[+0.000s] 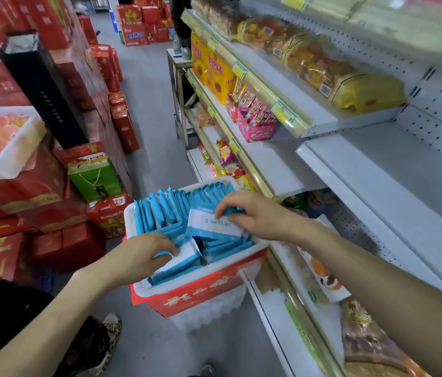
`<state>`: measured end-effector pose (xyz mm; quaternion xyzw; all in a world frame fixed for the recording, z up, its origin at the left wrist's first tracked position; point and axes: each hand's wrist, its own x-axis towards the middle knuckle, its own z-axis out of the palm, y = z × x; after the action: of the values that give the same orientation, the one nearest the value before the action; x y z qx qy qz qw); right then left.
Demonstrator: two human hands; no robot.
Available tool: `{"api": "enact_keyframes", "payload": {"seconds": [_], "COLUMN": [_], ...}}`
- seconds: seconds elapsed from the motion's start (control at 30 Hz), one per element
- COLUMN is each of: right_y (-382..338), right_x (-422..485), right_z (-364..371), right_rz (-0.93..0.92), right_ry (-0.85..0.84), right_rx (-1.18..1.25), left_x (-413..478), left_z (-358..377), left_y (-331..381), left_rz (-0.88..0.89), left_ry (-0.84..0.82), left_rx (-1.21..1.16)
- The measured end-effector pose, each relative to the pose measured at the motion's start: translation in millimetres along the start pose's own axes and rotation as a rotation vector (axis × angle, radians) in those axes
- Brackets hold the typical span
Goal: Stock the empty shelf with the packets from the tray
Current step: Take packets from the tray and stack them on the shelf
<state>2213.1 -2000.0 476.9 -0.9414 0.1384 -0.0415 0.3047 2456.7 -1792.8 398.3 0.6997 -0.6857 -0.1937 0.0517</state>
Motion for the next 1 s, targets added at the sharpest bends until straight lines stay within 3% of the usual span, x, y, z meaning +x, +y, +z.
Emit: {"api": "enact_keyframes", "payload": {"seconds": [0.13, 0.43, 0.7, 1.0], "right_y": [7.7, 29.6, 49.1, 59.6], "right_x": [-30.6, -112.1, -216.1, -370.5], "right_z": [-30.3, -78.7, -125.0, -150.4], "right_rz": [0.067, 0.157, 0.324, 0.703], "right_ry": [0.047, 0.142, 0.378, 0.615], "right_rx": [0.104, 0.016, -0.162, -0.237], "left_x": [4.0, 42.2, 110.8, 188.8], "left_z": [11.2, -39.9, -113.7, -103.1], "left_y": [4.1, 37.7, 161.3, 309.7], "left_rz": [0.043, 0.099, 0.351, 0.73], "left_ry": [-0.059, 0.137, 0.24, 0.267], "left_rx": [0.003, 0.078, 0.099, 0.237]}}
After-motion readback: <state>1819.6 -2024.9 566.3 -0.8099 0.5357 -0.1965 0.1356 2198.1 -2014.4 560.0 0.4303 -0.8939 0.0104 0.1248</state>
